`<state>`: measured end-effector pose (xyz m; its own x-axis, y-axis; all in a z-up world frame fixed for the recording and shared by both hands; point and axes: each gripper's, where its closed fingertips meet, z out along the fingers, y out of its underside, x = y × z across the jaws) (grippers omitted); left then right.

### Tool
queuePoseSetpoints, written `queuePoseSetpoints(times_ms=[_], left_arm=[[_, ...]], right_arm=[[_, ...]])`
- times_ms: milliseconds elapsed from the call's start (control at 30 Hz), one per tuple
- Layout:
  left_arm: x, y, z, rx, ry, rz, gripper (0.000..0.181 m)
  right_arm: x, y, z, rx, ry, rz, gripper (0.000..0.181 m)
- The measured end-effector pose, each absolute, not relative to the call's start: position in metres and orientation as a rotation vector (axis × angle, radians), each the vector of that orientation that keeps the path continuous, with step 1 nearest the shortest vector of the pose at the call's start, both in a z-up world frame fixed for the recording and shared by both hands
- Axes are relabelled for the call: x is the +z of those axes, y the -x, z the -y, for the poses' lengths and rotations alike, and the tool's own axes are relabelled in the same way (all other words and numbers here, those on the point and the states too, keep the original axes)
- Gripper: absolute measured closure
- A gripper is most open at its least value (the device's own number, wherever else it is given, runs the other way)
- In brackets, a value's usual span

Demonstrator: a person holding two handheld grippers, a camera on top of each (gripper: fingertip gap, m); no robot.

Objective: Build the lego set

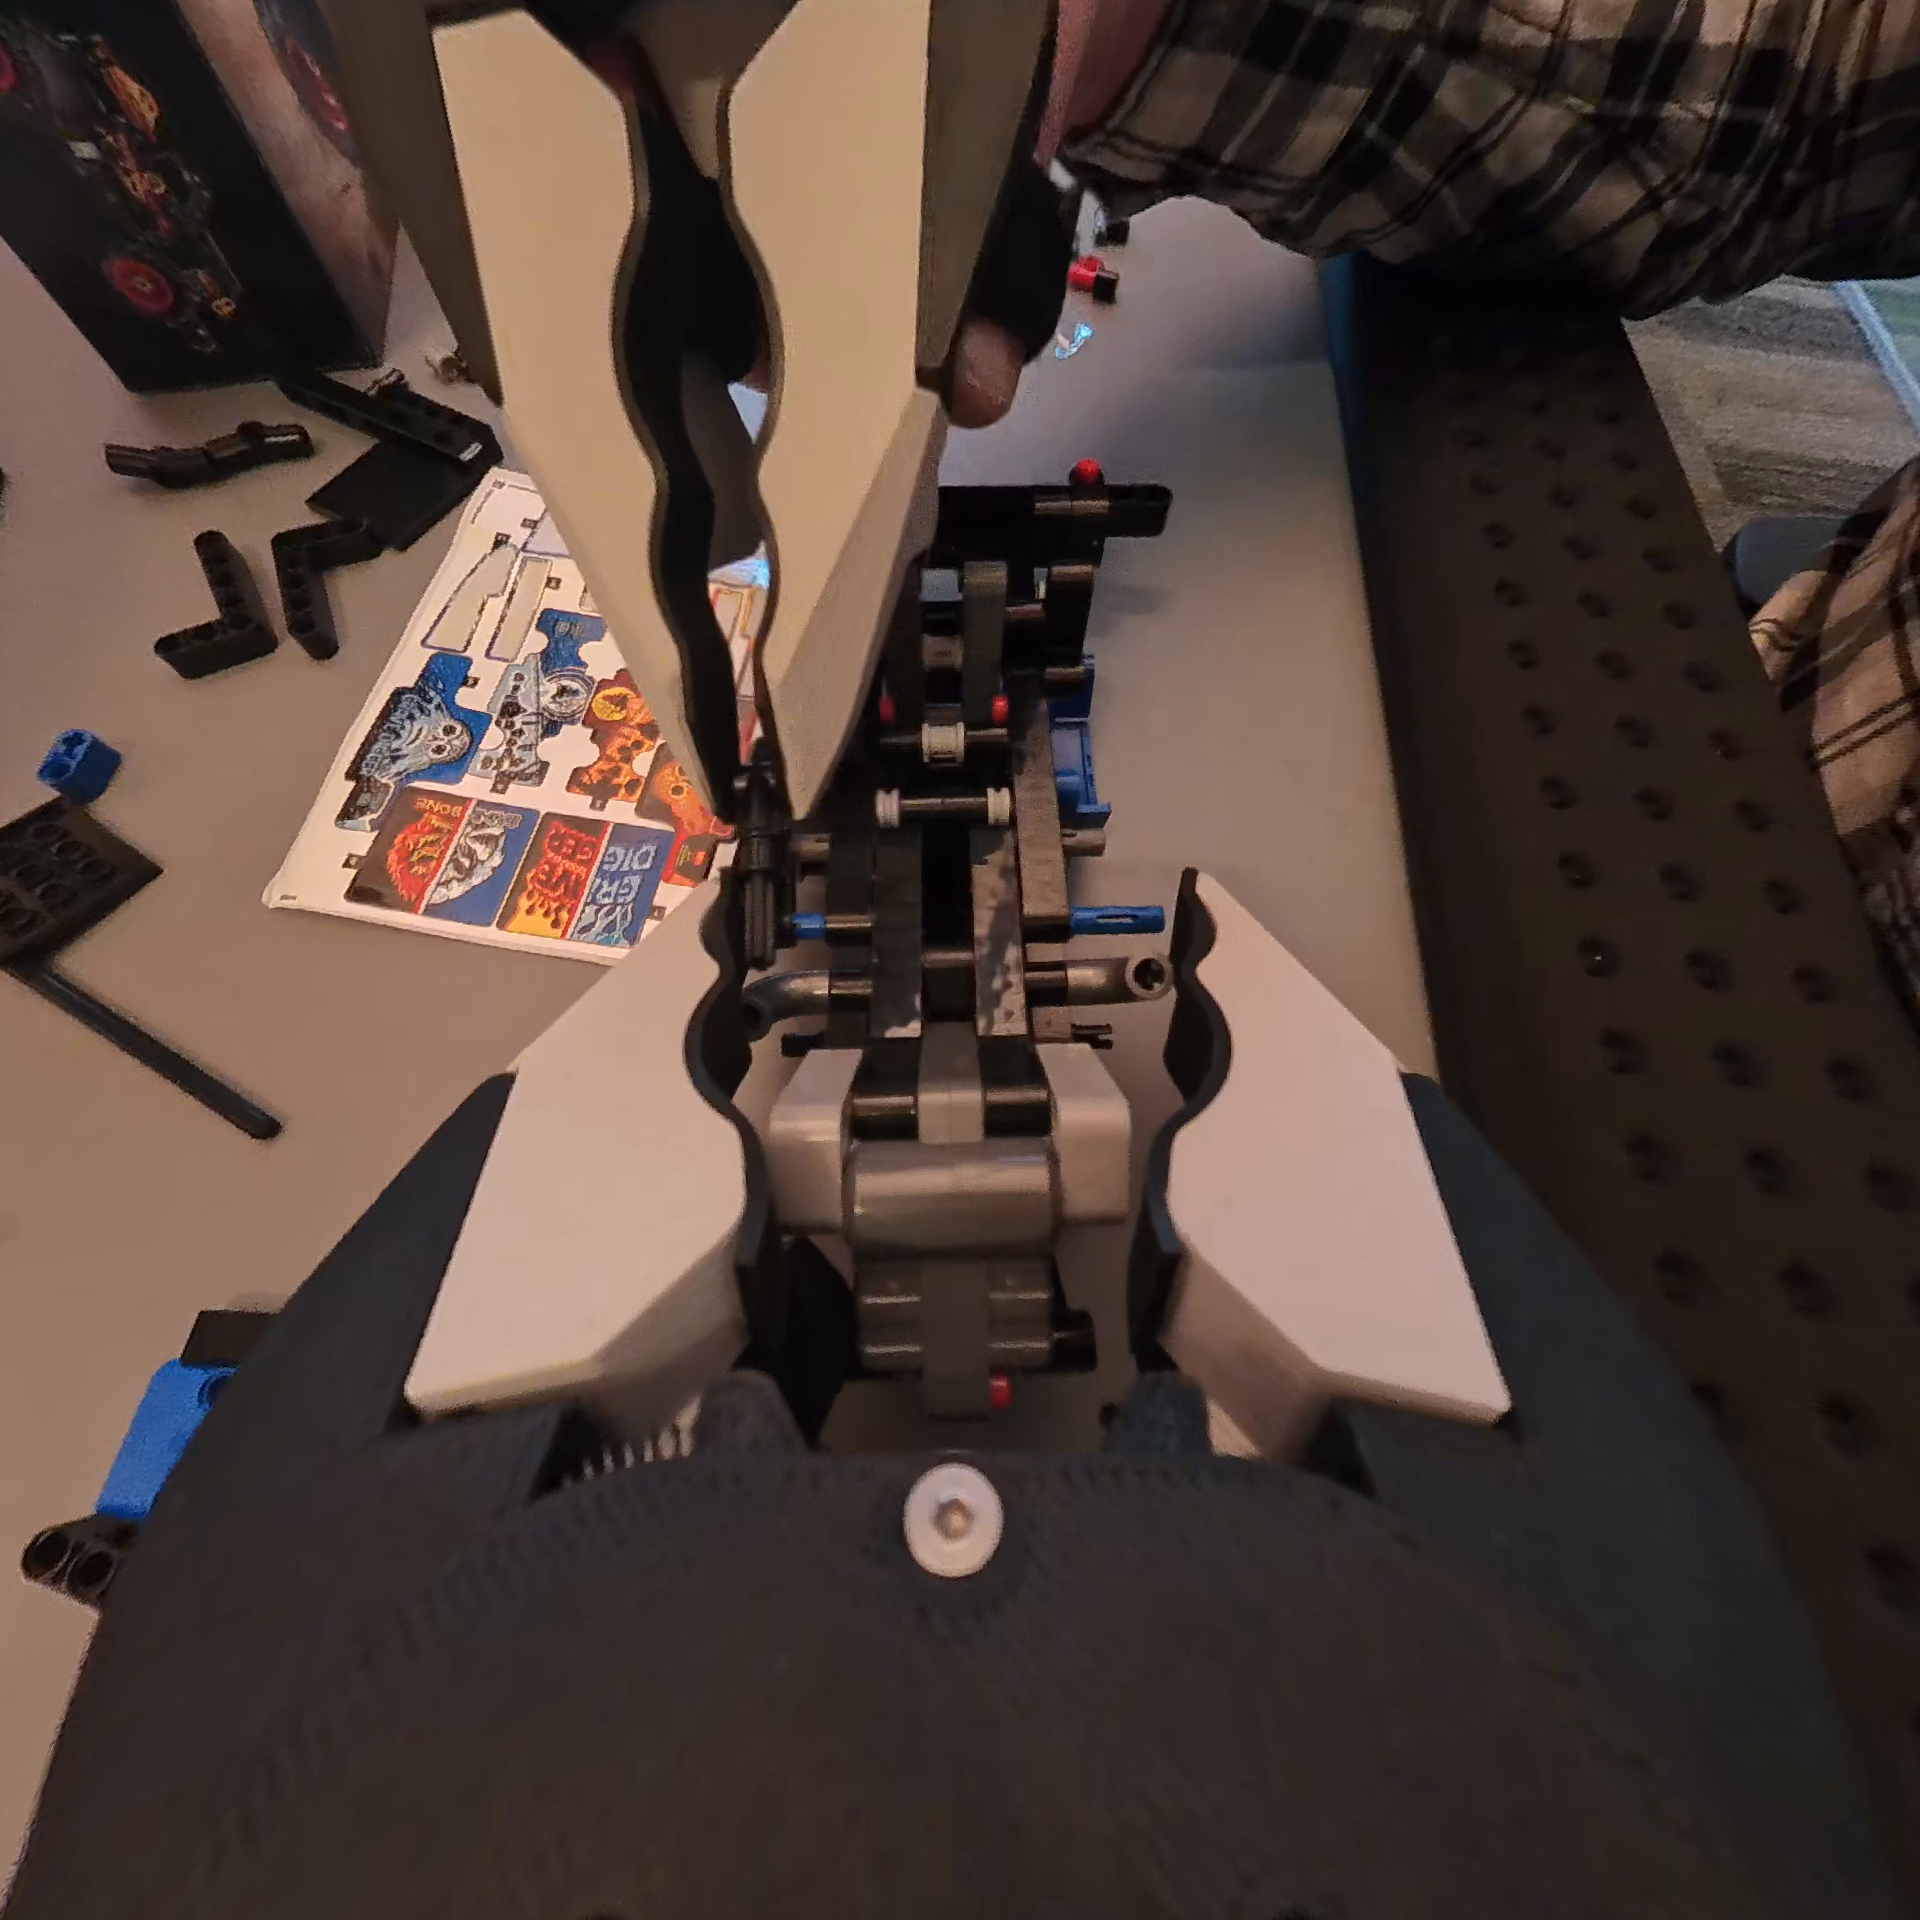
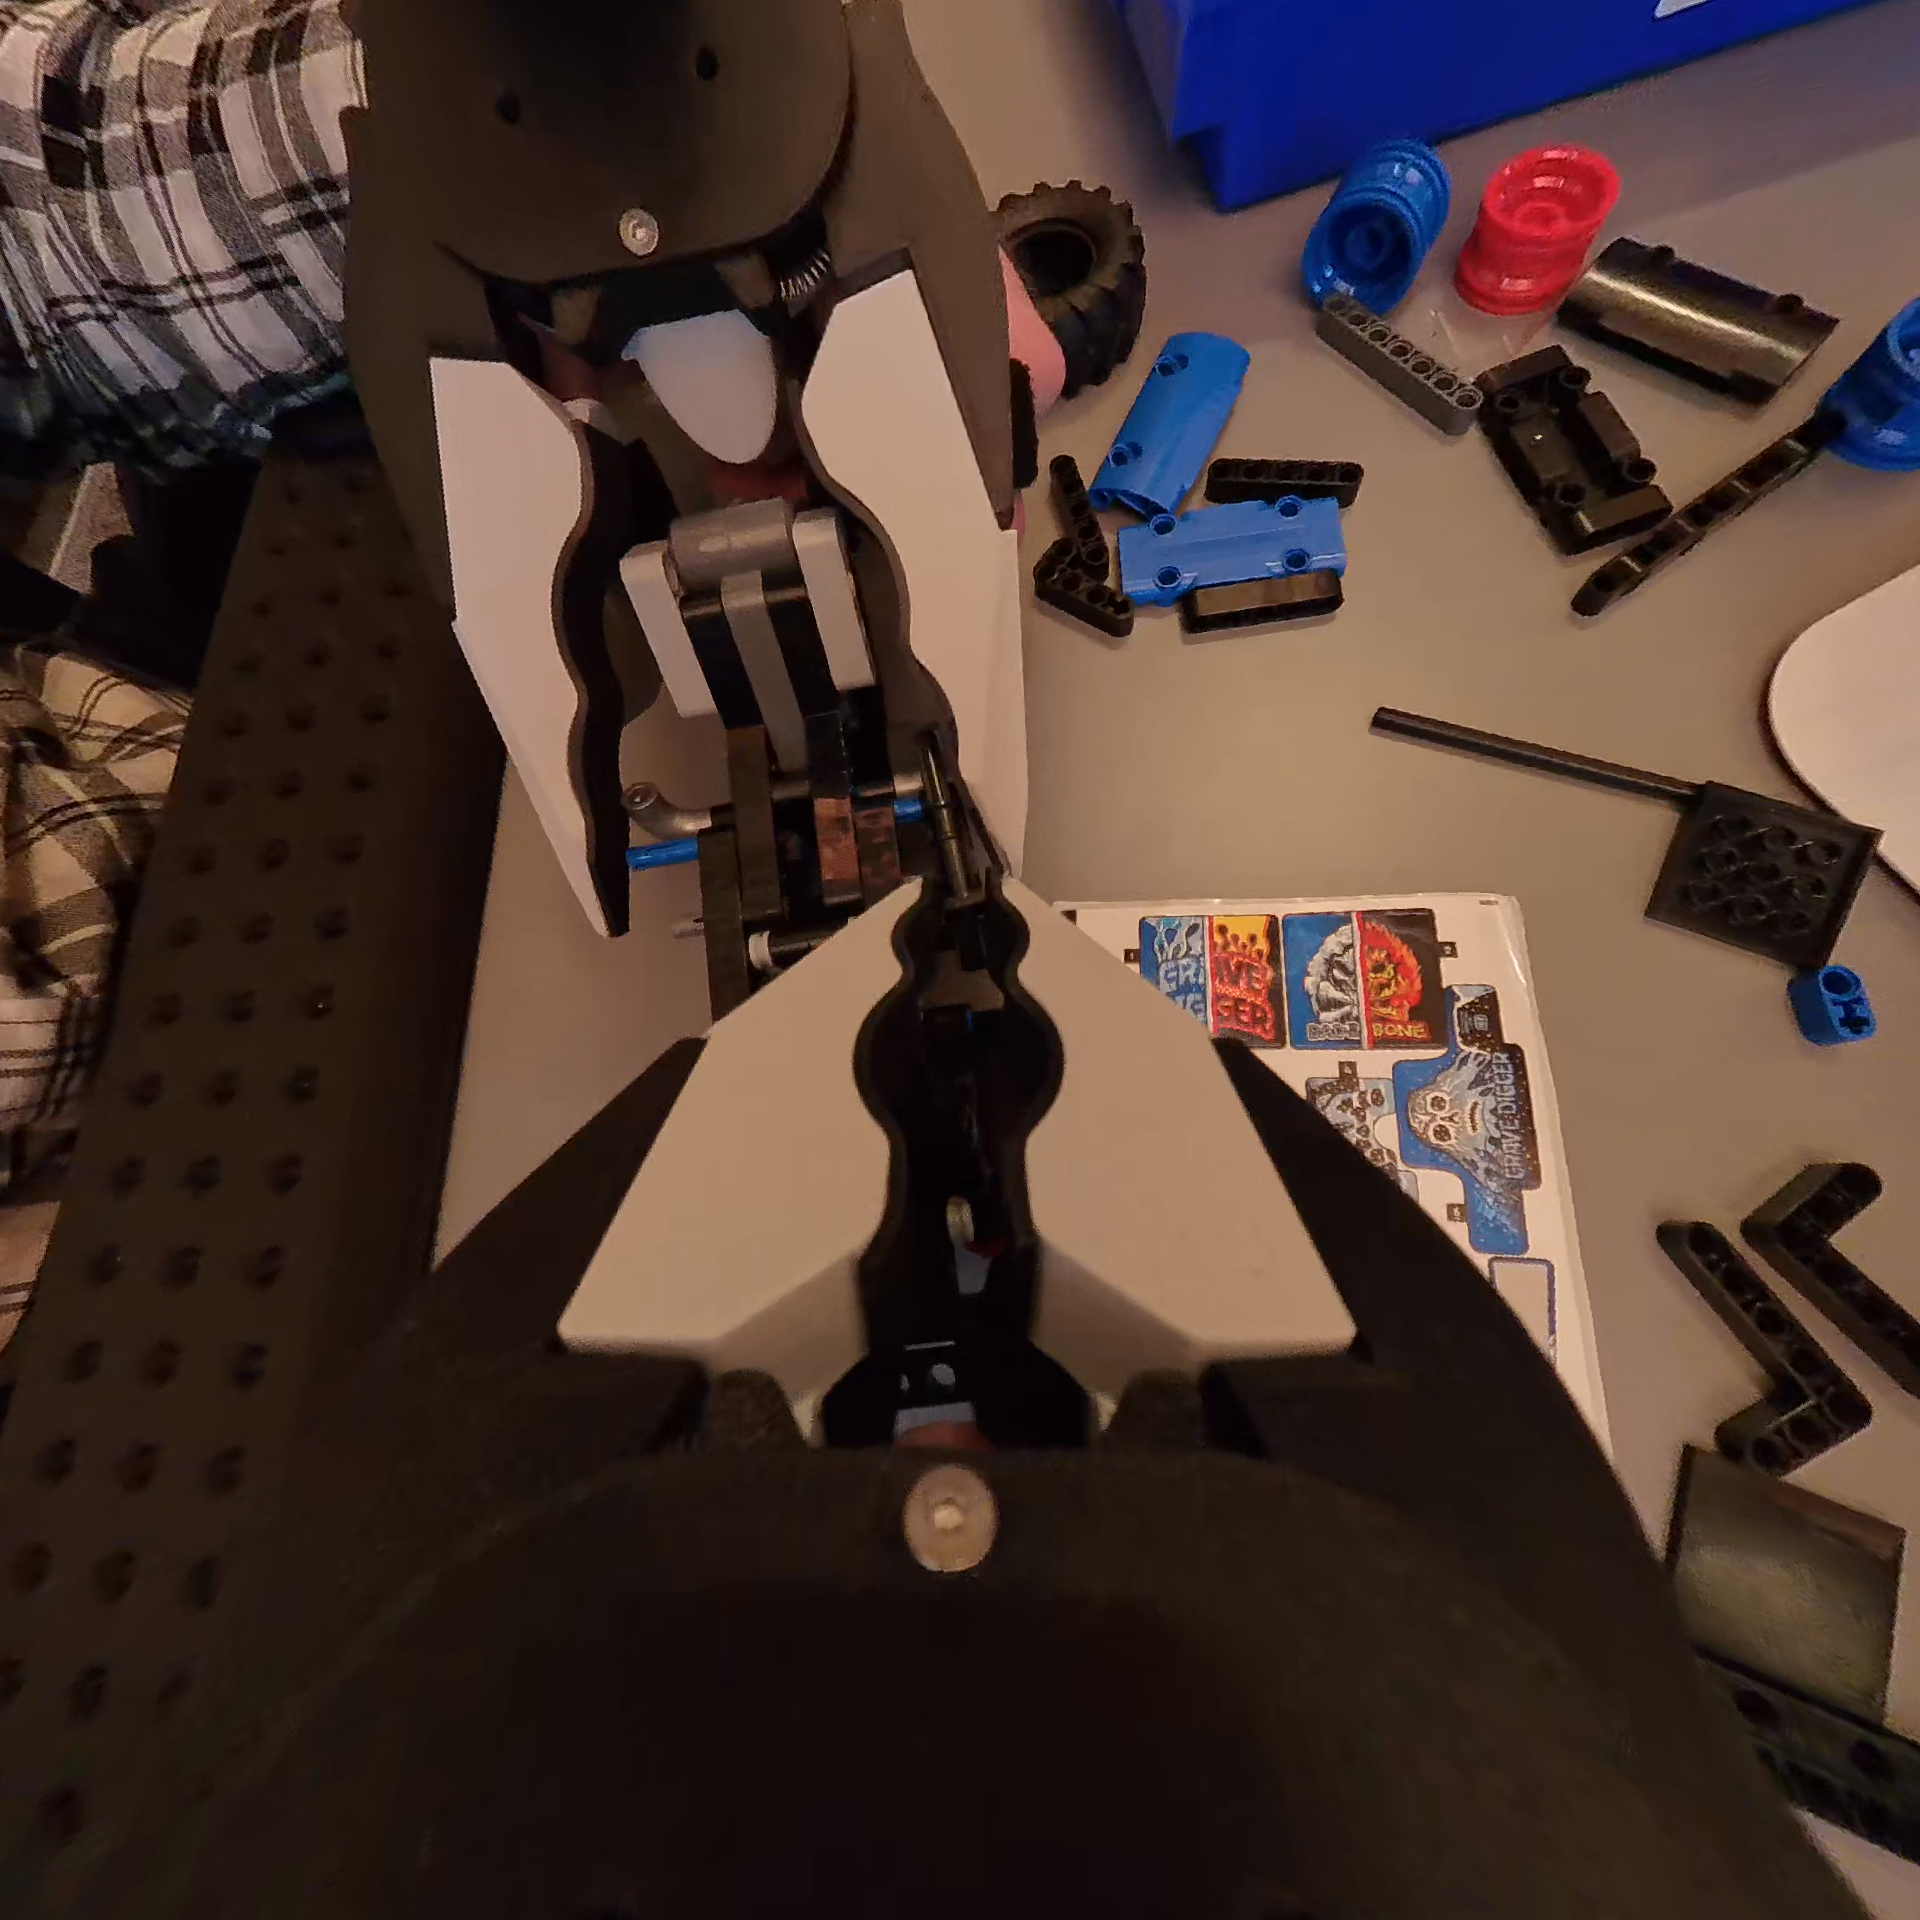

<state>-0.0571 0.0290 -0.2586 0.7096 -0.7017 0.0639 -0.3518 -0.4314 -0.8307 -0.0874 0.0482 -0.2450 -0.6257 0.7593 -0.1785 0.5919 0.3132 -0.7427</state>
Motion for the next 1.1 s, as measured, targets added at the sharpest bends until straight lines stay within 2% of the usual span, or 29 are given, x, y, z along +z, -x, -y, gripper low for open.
queuePoseSetpoints(times_ms=[467, 600, 700, 1100], left_arm=[[-0.258, 0.052, -0.028, -0.536, 2.026, -0.835, 0.102], [-0.259, 0.050, -0.029, -0.533, 2.024, -0.837, 0.102], [-0.259, 0.050, -0.029, -0.523, 2.025, -0.843, 0.102], [-0.258, 0.049, -0.028, -0.534, 2.018, -0.852, 0.108]], right_arm=[[-0.246, 0.081, -0.045, 1.154, 1.184, 2.413, 0.173], [-0.244, 0.077, -0.044, 1.192, 1.192, 2.426, 0.151], [-0.249, 0.073, -0.041, 1.192, 1.177, 2.464, 0.143], [-0.251, 0.070, -0.036, 1.131, 1.103, 2.503, 0.159]])
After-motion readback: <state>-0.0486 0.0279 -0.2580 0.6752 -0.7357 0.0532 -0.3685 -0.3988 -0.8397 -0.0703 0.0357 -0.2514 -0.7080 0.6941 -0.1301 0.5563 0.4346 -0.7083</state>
